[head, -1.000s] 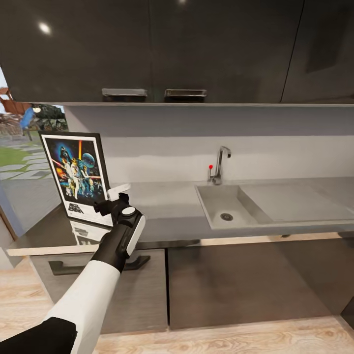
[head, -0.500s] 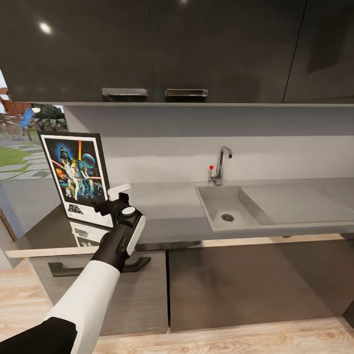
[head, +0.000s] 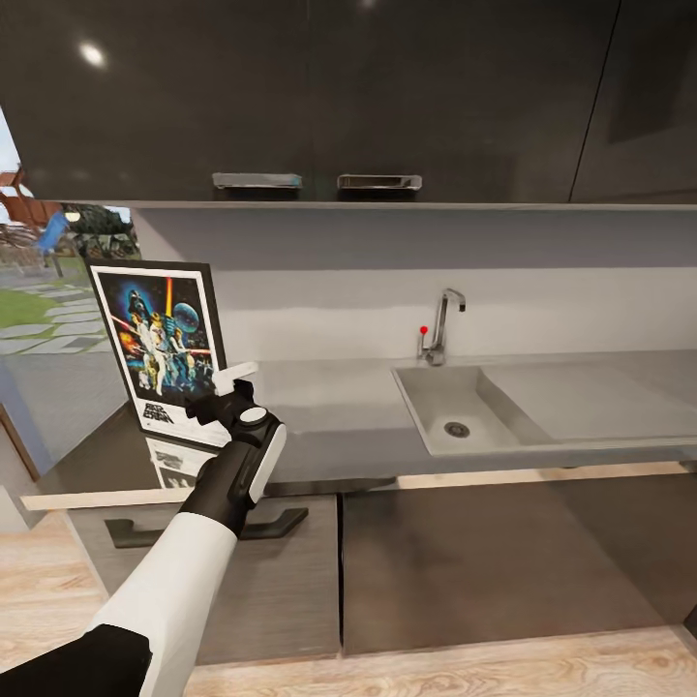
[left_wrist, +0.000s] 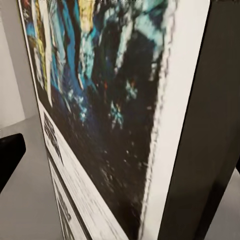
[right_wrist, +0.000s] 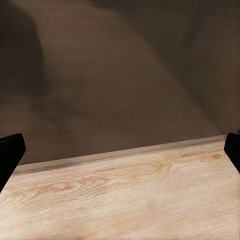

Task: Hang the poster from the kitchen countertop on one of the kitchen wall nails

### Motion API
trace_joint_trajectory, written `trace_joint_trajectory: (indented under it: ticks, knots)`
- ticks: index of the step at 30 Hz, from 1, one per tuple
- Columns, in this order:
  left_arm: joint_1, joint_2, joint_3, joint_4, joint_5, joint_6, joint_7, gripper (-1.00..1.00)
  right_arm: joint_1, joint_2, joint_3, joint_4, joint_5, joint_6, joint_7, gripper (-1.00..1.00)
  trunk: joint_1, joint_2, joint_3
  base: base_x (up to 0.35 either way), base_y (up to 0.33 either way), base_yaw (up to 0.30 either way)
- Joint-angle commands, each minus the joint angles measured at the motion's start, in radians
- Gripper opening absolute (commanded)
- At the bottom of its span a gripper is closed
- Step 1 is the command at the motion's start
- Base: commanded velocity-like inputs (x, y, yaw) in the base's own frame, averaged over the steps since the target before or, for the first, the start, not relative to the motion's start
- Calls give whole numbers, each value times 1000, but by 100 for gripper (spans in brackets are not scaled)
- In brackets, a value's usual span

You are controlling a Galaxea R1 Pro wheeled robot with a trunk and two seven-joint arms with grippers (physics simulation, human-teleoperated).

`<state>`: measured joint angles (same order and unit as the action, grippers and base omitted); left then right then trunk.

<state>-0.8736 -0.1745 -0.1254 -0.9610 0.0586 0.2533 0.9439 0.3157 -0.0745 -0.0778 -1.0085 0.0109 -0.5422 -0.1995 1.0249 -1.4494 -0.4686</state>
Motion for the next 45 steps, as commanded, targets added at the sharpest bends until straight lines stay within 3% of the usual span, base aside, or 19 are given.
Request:
trace_joint_trajectory:
  ticks: [1,2,30,36,45]
  knots:
    - [-1,0,-2,0,4,6,6,100,0,0,1,-1,1,-1,-5,100,0,-1,-1,1,4,0]
    - [-1,0,-2,1,4,6,6,-100,0,0,1,-1,1,-1,-5,100,0,-1,-1,1,3,0]
    - [-1,0,-2,-10,4,6,9,-100,0,0,1,-1,1,-1,-5,100,0,-1,-1,0,0,0]
    - [-1,0,-3,-93,4,17,6,-100,0,0,1,-1,1,-1,-5,100,0,-1,-1,0,0,0]
    - [-1,0,-3,-122,4,20,6,-100,0,0,1,-1,1,-1,-5,100,0,-1,-1,0,0,0]
